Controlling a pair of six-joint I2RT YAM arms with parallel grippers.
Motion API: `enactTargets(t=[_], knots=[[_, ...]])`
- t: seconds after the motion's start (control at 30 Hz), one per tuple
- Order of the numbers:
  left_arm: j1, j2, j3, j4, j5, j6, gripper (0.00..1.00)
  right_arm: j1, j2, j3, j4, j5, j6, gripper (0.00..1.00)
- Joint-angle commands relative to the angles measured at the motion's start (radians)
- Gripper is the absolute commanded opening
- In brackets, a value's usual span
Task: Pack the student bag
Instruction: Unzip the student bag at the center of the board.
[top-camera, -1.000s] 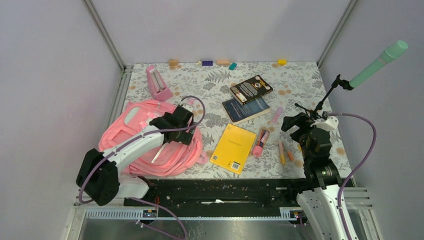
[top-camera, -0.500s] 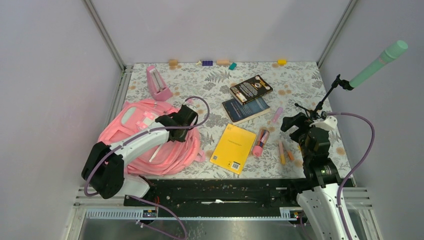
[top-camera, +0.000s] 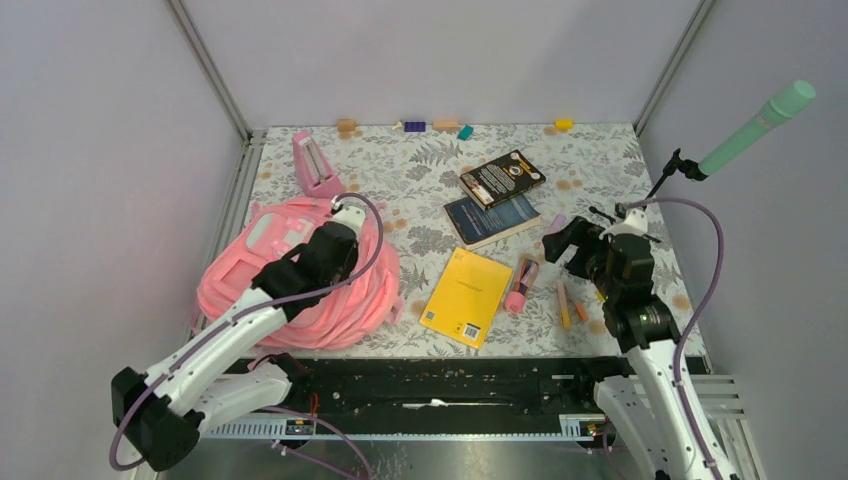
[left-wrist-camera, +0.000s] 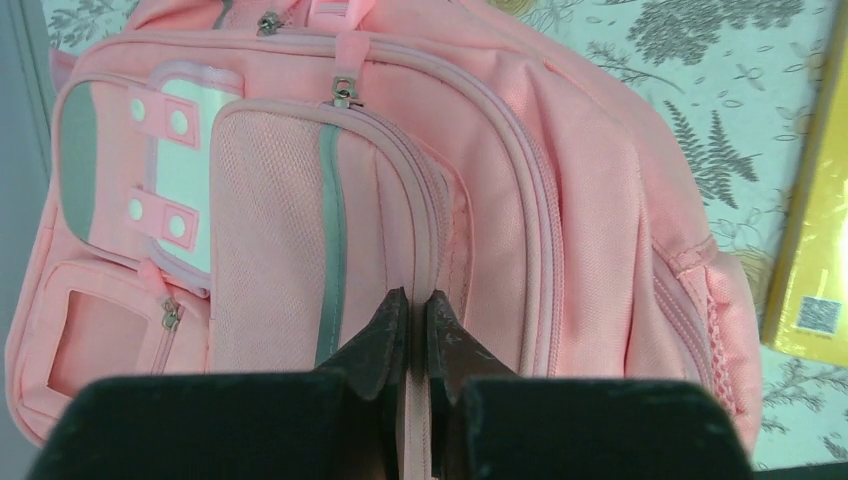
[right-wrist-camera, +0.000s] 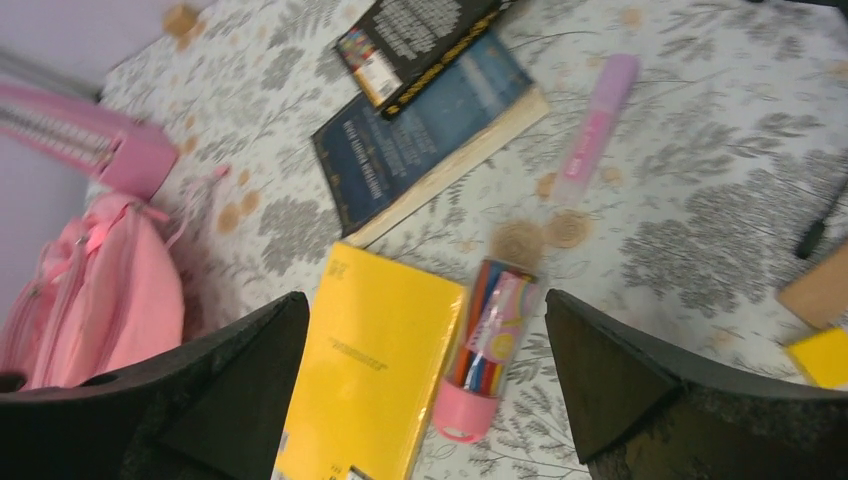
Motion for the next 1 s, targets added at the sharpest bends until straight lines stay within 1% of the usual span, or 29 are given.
enactTargets(t=[0.0,0.07,0.17,0.3,0.47,0.57,0.6,0.73,0.87,0.97], knots=[[-0.008,-0.128,-0.008,0.193,0.058,0.058,0.0,-0.003,0.078,0.114,-0.003,-0.272,-0.045,0.94],[-0.008,-0.172,-0.011,0.218,0.092,0.062,0.0,-0.002,0.1,0.128,0.002,-0.357,-0.033,0.93],[-0.008,-0.216,-0.017,0.268,0.189,0.075,0.0,0.007,0.105,0.14,-0.004,-0.429,-0.024,0.93],[-0.008,-0.19,0.017,0.295,0.316,0.062,0.0,0.025,0.093,0.144,-0.035,-0.472,-0.037,0.93],[-0.01,-0.104,0.074,0.322,0.399,0.01,0.0,0.061,0.089,0.121,-0.032,-0.477,-0.006,0.93],[-0.022,-0.039,0.114,0.332,0.438,-0.008,0.0,0.11,0.089,0.092,-0.003,-0.455,0.025,0.93],[-0.028,-0.022,0.121,0.34,0.476,-0.003,0.0,0.127,0.092,0.086,0.007,-0.443,0.031,0.93],[-0.058,0.022,0.136,0.333,0.618,0.078,0.0,0.194,0.113,0.073,0.026,-0.415,0.03,0.92],[-0.12,0.037,0.119,0.291,0.642,0.135,0.0,0.231,0.129,0.051,0.056,-0.411,0.012,0.92],[-0.174,0.057,0.109,0.245,0.62,0.185,0.0,0.24,0.141,0.042,0.07,-0.41,0.003,0.92]])
